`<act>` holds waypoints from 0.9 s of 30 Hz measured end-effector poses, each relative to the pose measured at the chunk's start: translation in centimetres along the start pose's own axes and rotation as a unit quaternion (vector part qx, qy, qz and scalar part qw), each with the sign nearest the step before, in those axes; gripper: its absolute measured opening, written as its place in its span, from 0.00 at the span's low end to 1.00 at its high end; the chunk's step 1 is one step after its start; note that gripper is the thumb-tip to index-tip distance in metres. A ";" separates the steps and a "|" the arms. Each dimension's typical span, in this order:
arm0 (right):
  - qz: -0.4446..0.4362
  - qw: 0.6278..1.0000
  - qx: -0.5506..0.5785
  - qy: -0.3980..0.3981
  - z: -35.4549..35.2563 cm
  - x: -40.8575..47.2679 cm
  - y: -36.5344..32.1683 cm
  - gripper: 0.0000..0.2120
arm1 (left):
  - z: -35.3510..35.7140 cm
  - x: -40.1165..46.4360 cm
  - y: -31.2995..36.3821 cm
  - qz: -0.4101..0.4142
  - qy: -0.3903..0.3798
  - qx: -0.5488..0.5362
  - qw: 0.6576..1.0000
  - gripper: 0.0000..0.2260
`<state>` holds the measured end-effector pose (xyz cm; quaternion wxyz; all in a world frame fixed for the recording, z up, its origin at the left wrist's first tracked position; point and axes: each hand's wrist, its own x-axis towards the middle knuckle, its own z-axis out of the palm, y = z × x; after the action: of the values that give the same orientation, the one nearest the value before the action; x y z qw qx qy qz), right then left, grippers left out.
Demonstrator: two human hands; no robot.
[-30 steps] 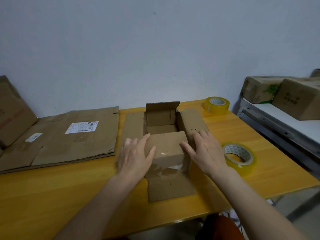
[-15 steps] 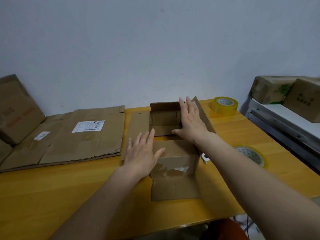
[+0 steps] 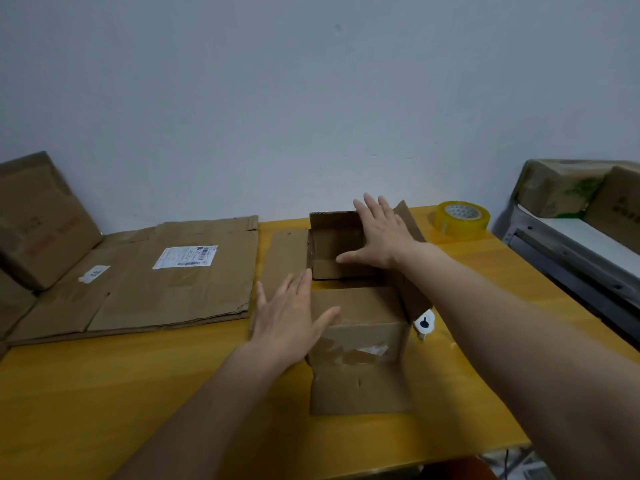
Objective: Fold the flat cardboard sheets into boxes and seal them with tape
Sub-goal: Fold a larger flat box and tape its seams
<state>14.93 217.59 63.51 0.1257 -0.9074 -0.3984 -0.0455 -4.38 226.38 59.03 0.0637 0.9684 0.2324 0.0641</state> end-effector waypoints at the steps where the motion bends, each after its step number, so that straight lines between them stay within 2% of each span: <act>1: 0.008 1.000 -0.003 -0.023 -0.3 0.4 -0.1 0.56 | 0.0 0.0 -0.1 -0.003 -0.002 -0.006 1.000 0.37; 6: 0.028 0.989 -0.028 -0.144 -0.1 0.5 0.1 0.57 | 0.2 0.1 -0.5 -0.029 -0.003 -0.064 0.998 0.38; 10: 0.010 0.964 -0.056 -0.259 0.6 -0.6 0.0 0.59 | 0.2 0.2 -0.4 -0.036 0.011 -0.056 0.998 0.41; 13: -0.005 0.961 -0.054 -0.270 1.1 -1.4 -0.2 0.58 | -0.5 0.2 -0.6 -0.093 -0.004 -0.030 0.995 0.47; 16: -0.008 0.964 -0.043 -0.262 1.0 -1.8 -0.4 0.57 | -2.0 0.0 -0.8 -0.127 0.012 -0.078 0.989 0.50; 18: -0.006 0.966 -0.037 -0.255 0.9 -2.0 -0.5 0.57 | -3.1 0.0 -0.6 -0.094 0.093 -0.173 0.976 0.48; 20: -0.001 0.969 -0.034 -0.246 0.7 -2.3 -0.6 0.56 | -4.0 0.4 0.0 -0.018 0.156 -0.310 0.938 0.48; 21: 0.001 0.970 -0.033 -0.239 0.5 -2.5 -0.7 0.55 | -4.2 0.5 0.5 0.022 0.137 -0.360 0.922 0.48; 23: -0.001 0.975 -0.041 -0.218 -0.1 -3.0 -0.9 0.51 | -3.7 0.5 1.4 0.073 0.020 -0.374 0.924 0.49; 25: -0.012 0.981 -0.069 -0.181 -1.0 -3.7 -0.9 0.46 | -1.9 0.4 1.8 0.082 -0.084 -0.260 0.958 0.49; 27: -0.011 0.988 -0.105 -0.115 -2.1 -4.7 -0.6 0.42 | 0.2 0.3 1.8 0.096 -0.104 -0.135 0.981 0.49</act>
<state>11.33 214.05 64.77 -0.0175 -0.9105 -0.4128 0.0163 -3.27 224.91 59.10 0.2115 0.9701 0.1193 -0.0002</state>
